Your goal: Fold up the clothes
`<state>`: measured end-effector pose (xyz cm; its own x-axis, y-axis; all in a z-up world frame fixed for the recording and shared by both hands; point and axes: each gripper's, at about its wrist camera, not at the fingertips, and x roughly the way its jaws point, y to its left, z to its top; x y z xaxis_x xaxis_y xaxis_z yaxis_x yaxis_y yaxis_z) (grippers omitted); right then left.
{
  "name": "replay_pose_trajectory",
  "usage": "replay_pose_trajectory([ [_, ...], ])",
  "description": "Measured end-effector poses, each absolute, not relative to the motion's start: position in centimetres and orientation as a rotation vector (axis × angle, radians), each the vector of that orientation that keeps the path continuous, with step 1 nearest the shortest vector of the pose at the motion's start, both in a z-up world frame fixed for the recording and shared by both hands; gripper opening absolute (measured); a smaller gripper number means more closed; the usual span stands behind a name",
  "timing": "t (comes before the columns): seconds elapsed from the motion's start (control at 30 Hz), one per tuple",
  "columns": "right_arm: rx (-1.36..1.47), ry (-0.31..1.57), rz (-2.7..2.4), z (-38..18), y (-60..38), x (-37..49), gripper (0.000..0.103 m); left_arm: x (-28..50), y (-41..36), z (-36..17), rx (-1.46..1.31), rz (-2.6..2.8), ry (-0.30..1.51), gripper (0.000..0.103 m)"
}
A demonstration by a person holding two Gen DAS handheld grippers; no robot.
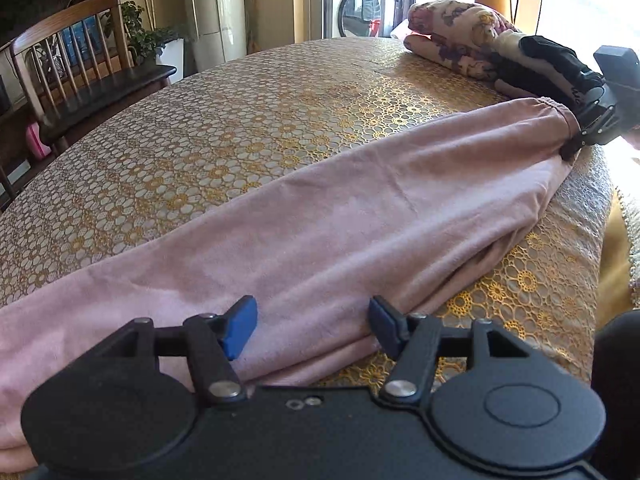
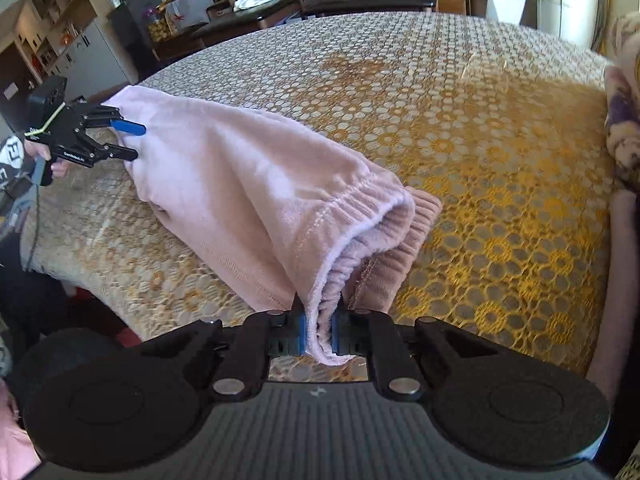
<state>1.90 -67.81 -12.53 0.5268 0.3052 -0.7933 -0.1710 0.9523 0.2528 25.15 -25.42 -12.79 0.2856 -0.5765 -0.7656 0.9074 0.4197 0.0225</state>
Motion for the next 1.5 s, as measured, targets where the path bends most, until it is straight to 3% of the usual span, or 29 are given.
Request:
replay_pose_trajectory([
  [0.17,0.078,0.891,0.195,-9.6,-66.9,0.8,0.031,24.6,-24.5,-13.0,0.531,-1.064,0.753,0.103],
  [0.27,0.035,0.802,0.099,-7.6,-66.9,-0.1,0.068,24.6,-24.1,-13.1,0.519,-1.065,0.754,0.103],
  [0.43,0.057,0.716,0.164,-6.4,-64.8,1.6,0.067,24.6,-24.1,-13.1,0.508,-1.059,0.745,0.103],
  [0.8,0.096,0.839,0.132,-13.7,-63.5,4.9,0.066,24.5,-23.6,-13.3,0.492,-1.072,0.728,0.103],
  [1.03,0.029,0.784,0.057,-10.7,-60.9,5.4,0.067,23.9,-23.3,-12.8,0.517,-1.056,0.705,0.103],
  [1.2,0.006,0.657,0.147,-7.3,-55.4,6.3,0.067,23.1,-19.6,-11.3,0.476,-1.015,0.681,0.103],
  [1.5,-0.099,0.610,0.361,-9.7,-40.5,13.1,0.067,26.1,-9.2,-10.3,0.329,-0.695,0.727,0.103],
])
